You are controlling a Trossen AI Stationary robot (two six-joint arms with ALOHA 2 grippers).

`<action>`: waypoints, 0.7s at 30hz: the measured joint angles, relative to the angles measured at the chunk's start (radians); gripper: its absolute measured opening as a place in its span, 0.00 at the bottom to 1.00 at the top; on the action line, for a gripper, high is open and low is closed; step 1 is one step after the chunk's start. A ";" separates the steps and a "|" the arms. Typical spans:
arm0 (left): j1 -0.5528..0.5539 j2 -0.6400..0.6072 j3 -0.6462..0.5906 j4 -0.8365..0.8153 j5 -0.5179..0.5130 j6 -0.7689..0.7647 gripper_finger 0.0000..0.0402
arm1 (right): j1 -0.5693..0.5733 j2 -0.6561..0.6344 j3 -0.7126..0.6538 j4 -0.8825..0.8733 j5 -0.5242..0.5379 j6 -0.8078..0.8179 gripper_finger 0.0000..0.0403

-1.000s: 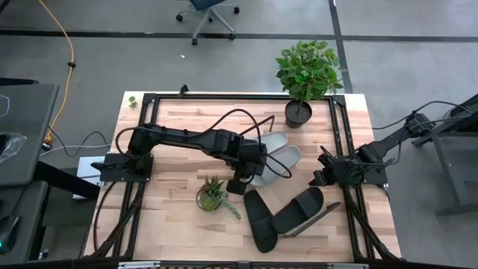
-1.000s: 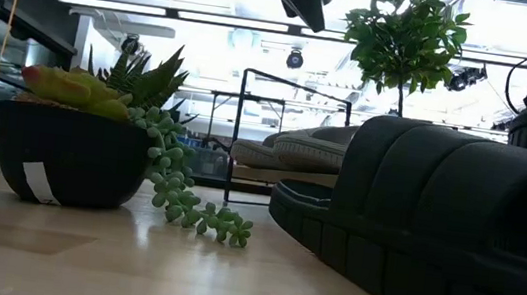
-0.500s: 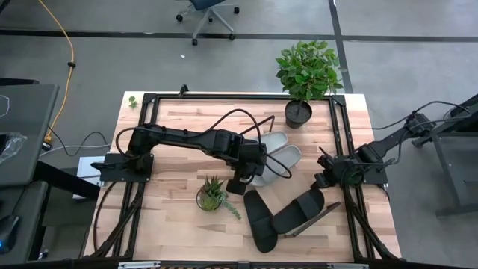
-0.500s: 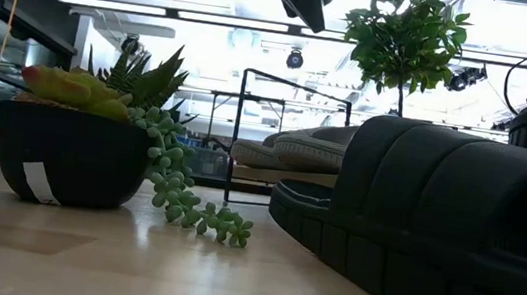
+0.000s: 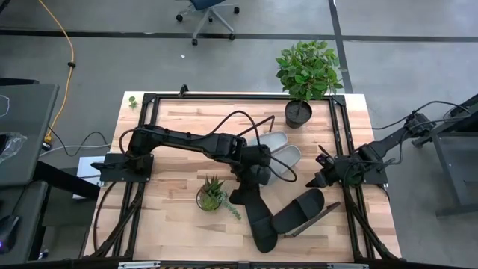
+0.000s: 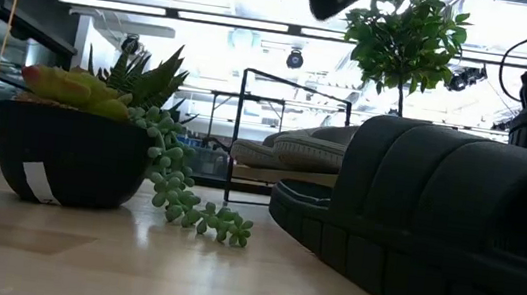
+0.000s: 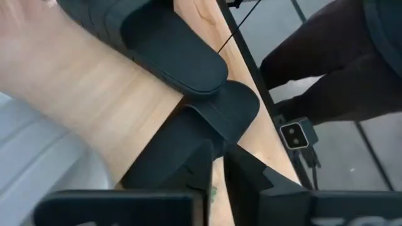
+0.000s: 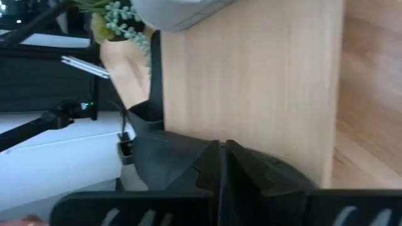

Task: Pick and place slides into the shelf
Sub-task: Put the black slide on the shelf

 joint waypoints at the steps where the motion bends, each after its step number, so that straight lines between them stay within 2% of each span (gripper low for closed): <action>1: 0.000 0.000 -0.014 0.014 0.006 -0.014 0.09 | 0.000 0.000 0.000 0.010 -0.002 0.000 0.05; 7: -0.014 0.000 -0.139 0.117 0.079 -0.117 0.25 | 0.000 0.000 0.000 0.032 0.008 -0.004 0.12; 12: -0.053 0.000 -0.241 0.277 0.133 -0.229 0.35 | 0.000 0.000 0.000 0.033 0.009 -0.022 0.15; 16: -0.075 0.000 -0.277 0.393 0.135 -0.299 0.39 | 0.000 0.000 0.000 0.033 0.009 -0.029 0.15; 21: -0.079 0.000 -0.281 0.416 0.076 -0.332 0.39 | 0.000 0.000 0.000 0.036 0.009 -0.040 0.15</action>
